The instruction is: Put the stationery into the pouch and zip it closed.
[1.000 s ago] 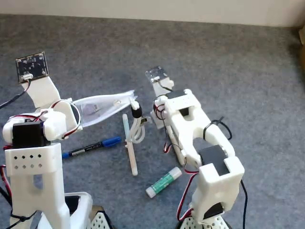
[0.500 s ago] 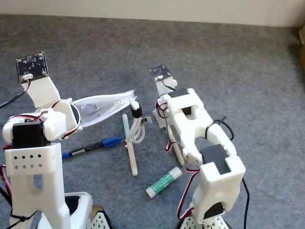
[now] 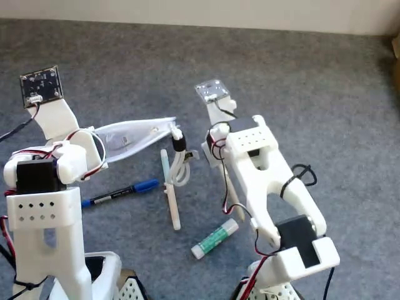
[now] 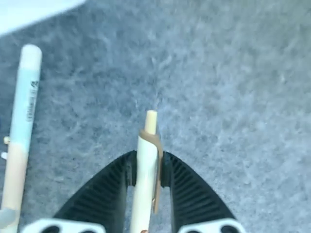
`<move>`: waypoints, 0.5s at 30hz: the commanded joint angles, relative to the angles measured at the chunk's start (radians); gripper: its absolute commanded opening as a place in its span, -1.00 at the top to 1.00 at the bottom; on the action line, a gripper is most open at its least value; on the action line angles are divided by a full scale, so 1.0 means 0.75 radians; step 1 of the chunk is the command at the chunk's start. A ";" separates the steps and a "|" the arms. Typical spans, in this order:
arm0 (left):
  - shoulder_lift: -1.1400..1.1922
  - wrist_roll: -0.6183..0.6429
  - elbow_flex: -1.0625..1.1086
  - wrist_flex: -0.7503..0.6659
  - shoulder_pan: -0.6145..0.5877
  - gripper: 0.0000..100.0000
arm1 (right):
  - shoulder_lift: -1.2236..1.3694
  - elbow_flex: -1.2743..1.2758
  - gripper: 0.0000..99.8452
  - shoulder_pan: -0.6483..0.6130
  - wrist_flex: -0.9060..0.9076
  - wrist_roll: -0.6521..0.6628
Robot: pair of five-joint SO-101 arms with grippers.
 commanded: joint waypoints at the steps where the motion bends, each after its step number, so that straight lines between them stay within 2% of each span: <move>1: 0.026 0.010 0.011 -0.031 -0.013 0.99 | -0.144 -0.015 0.99 0.001 0.009 0.010; 10: 0.026 0.004 -0.066 -0.023 -0.013 0.99 | -0.298 0.052 0.99 0.024 0.011 0.010; 15: 0.026 -0.145 -0.138 -0.018 -0.013 0.99 | -0.431 0.099 0.99 0.044 0.009 0.010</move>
